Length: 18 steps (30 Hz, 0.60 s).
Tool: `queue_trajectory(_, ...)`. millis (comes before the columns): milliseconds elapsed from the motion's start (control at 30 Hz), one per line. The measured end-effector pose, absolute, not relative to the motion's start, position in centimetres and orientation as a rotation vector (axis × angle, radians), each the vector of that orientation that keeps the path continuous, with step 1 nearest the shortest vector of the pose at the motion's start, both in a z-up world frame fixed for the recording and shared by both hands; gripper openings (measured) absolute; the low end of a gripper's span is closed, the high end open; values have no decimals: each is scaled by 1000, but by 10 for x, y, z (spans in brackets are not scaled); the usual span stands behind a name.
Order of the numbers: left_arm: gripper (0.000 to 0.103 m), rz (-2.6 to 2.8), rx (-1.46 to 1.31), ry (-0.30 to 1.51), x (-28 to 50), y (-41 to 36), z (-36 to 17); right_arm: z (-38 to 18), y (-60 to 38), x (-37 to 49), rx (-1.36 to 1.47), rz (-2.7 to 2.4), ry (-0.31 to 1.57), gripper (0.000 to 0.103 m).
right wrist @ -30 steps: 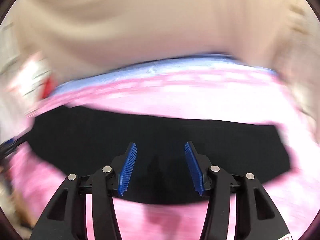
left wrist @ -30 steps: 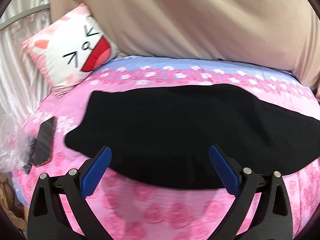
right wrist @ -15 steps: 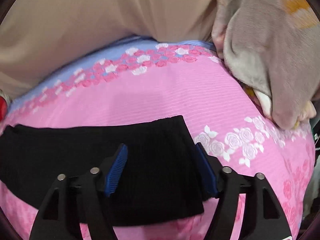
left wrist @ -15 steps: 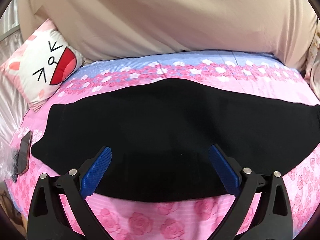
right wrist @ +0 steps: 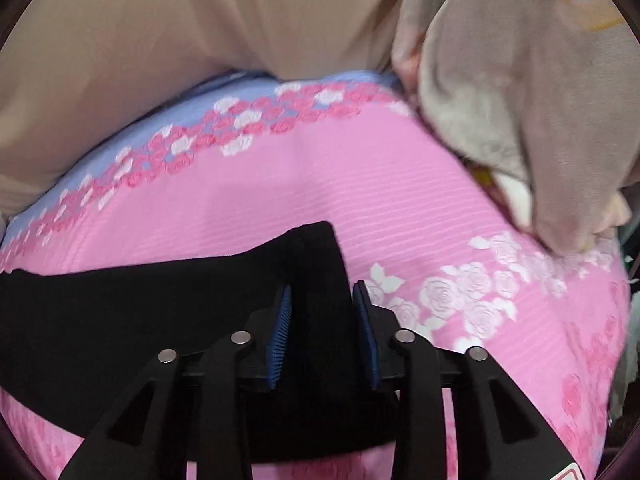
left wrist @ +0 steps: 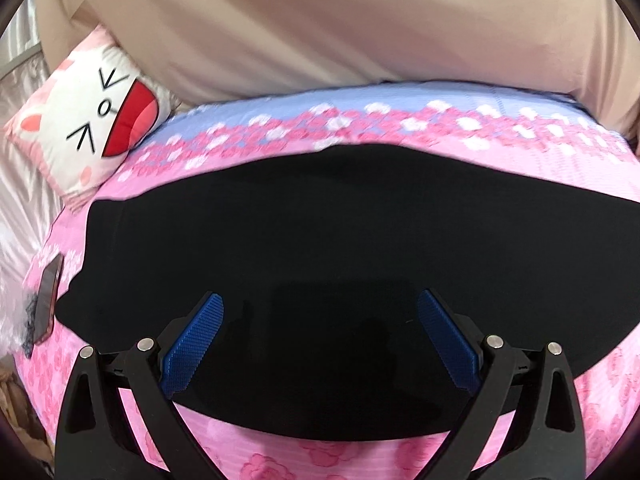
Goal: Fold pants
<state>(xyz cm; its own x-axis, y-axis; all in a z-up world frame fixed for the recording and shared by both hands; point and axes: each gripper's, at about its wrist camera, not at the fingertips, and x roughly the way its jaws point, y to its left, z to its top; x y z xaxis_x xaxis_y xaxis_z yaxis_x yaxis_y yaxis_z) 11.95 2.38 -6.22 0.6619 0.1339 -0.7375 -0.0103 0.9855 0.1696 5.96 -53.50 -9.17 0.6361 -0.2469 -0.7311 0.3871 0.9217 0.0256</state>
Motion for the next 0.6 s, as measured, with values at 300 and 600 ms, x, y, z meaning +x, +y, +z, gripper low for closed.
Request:
queue_trajectory(300, 96, 121, 125, 822, 112, 62, -58, -48, -331, 89, 24, 143, 756, 42)
queue_trajectory(600, 96, 190, 108, 829, 98, 114, -54, -86, -101, 153, -154, 510, 843, 42)
